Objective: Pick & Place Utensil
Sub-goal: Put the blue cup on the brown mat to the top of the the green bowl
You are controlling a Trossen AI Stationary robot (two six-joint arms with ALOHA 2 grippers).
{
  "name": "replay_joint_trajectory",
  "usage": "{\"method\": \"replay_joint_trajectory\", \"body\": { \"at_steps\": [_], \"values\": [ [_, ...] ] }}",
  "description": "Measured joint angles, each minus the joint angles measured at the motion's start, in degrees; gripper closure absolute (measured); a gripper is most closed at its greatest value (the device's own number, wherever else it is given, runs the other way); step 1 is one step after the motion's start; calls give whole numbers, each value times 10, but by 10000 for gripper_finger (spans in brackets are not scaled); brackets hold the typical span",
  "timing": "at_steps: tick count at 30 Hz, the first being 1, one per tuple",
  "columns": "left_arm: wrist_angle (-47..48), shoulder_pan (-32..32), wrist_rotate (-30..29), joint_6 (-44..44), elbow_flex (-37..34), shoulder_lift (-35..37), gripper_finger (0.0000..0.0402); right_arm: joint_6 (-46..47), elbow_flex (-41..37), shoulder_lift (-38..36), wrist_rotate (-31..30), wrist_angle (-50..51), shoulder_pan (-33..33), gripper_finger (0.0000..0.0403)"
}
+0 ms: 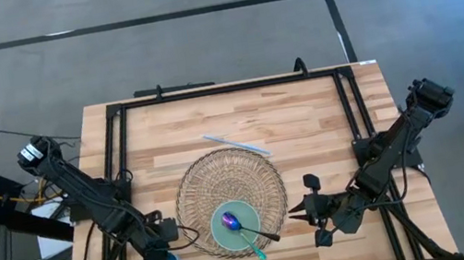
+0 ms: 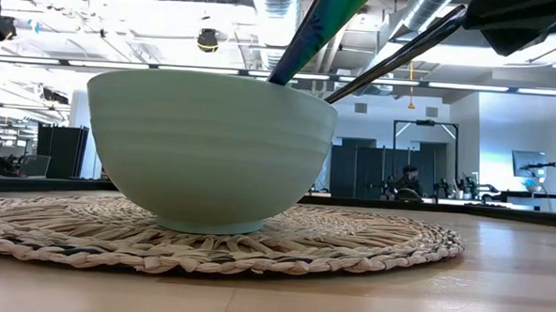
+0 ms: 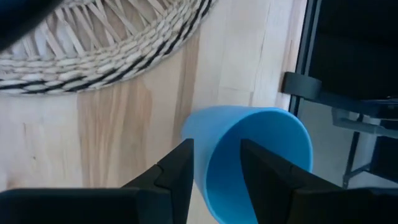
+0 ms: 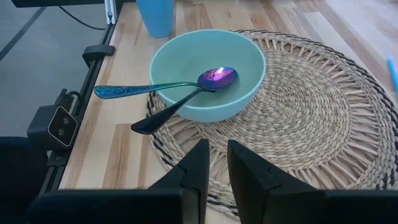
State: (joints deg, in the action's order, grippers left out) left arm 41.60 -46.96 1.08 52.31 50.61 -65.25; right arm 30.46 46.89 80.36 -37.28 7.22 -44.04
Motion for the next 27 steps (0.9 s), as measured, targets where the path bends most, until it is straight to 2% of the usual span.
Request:
{"method": "replay_joint_trajectory", "body": {
  "at_steps": [14, 18, 24, 27],
  "values": [
    [-11, 0, -8, -10, -45, 0, 277, 0, 0, 0, 0, 0, 1, 351],
    [-22, 0, -4, -10, -45, 0, 311, 0, 0, 0, 0, 0, 3, 351],
    [-40, 0, -9, -10, -45, 0, 389, 0, 0, 0, 0, 0, 3, 351],
    [-64, 0, -34, -10, -45, 0, 389, 0, 0, 0, 0, 0, 3, 351]
  ]
}}
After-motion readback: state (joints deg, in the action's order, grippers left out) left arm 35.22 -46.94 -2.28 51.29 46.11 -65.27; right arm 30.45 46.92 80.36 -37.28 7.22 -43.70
